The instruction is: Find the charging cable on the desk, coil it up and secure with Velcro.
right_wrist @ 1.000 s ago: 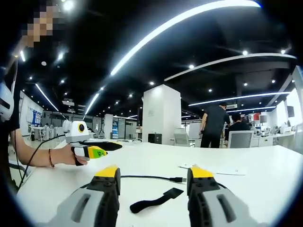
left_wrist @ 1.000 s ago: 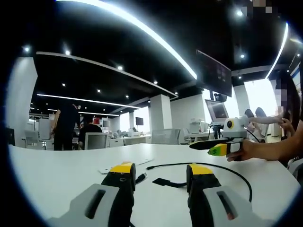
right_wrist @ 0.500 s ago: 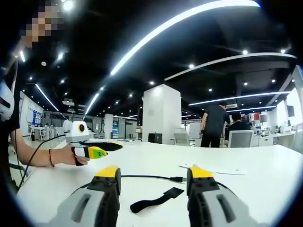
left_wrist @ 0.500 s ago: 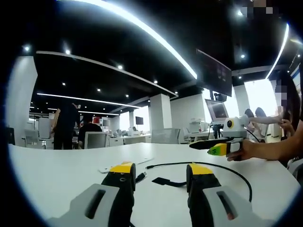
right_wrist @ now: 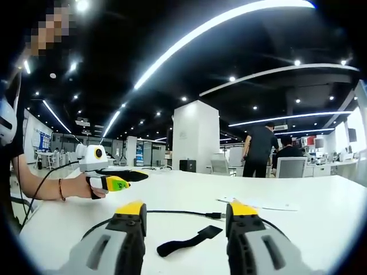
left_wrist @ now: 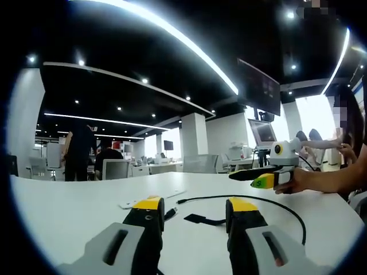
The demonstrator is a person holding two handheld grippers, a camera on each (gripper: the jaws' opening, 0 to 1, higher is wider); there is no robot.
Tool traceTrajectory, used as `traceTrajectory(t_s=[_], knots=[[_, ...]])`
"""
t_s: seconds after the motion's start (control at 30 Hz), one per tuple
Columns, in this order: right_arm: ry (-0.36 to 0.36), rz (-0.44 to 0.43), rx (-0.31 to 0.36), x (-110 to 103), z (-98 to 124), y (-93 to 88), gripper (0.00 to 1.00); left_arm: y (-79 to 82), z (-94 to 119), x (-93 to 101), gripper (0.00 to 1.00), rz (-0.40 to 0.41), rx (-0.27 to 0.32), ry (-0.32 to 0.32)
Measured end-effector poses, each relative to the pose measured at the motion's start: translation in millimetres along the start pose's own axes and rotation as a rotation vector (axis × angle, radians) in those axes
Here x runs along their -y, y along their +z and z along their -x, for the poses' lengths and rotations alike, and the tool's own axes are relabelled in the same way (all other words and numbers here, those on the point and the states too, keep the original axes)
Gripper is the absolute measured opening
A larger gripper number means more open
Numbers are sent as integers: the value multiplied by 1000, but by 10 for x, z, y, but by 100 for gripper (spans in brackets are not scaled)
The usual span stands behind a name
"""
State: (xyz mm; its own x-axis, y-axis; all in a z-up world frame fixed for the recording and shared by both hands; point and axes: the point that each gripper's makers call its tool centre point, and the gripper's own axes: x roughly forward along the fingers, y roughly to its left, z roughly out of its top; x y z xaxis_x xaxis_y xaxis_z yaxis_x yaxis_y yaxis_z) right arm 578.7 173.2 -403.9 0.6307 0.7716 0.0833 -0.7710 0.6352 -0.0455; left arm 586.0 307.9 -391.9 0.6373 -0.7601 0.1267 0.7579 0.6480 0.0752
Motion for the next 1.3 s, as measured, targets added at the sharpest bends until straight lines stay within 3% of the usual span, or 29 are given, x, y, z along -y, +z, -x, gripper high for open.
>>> traceTrajectory(t_s=[0.37, 1.3], knots=[[-4, -4, -37, 33, -58, -107, 56, -16, -6, 11, 43, 3, -3, -2], [0, 40, -91, 117, -382, 4, 55, -51, -45, 81, 43, 6, -15, -30]])
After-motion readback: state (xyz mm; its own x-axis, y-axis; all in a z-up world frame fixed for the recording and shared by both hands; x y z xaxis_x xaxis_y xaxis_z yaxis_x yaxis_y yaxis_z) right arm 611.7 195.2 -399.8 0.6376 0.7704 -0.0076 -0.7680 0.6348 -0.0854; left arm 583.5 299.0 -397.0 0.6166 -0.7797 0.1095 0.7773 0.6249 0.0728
